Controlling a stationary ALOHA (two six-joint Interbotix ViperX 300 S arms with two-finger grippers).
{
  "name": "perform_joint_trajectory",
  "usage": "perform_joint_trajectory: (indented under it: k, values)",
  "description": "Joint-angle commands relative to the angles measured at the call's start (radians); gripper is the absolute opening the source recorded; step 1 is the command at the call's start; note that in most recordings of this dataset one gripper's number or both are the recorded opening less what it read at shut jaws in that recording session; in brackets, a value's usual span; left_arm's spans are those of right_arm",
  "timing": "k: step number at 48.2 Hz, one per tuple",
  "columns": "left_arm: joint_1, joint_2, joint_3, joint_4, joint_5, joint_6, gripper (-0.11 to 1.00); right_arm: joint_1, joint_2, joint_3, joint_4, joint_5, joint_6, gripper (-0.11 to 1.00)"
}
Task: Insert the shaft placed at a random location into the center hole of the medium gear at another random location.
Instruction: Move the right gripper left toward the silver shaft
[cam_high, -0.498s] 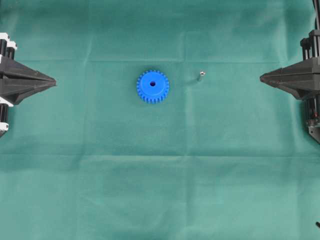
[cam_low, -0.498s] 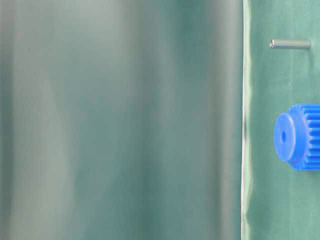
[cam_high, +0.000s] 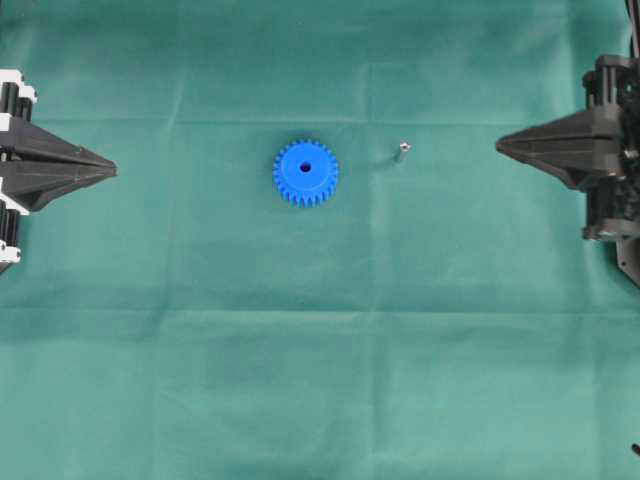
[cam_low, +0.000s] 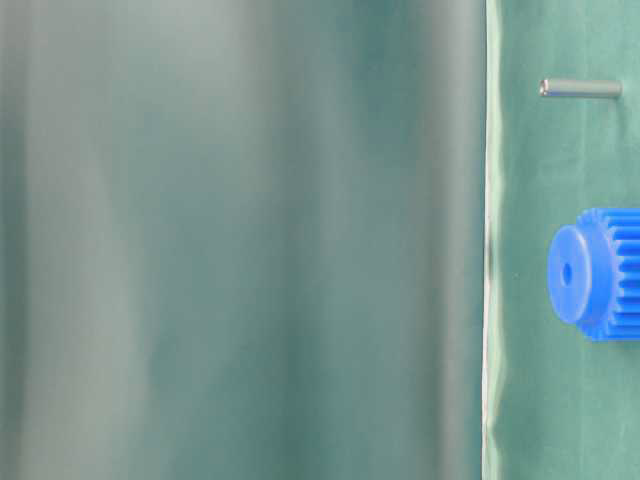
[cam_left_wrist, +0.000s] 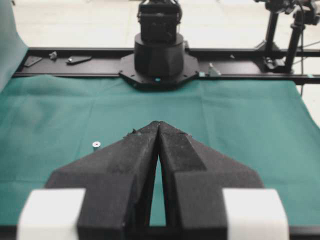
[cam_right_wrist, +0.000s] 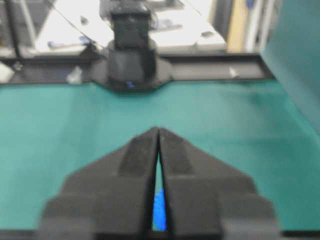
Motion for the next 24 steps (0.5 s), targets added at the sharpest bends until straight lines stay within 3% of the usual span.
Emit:
perform_joint_trajectory:
  k: [1, 12, 18, 24]
  values:
    - [0.011, 0.009, -0.026, 0.005, -0.005, 0.0, 0.0, -0.034, 0.051, -0.014, 0.002, -0.018, 0.008, 0.24]
    - [0.014, 0.011, -0.026, 0.005, -0.005, 0.002, 0.0, -0.097, 0.278, 0.008, -0.003, -0.138, -0.015, 0.89]
    - [0.014, 0.014, -0.023, 0.003, -0.005, 0.002, 0.0, -0.133, 0.417, 0.011, 0.002, -0.238, -0.02, 0.84]
    - [0.014, 0.018, -0.023, 0.003, -0.005, 0.0, 0.0, -0.15, 0.543, 0.005, 0.002, -0.31, -0.02, 0.85]
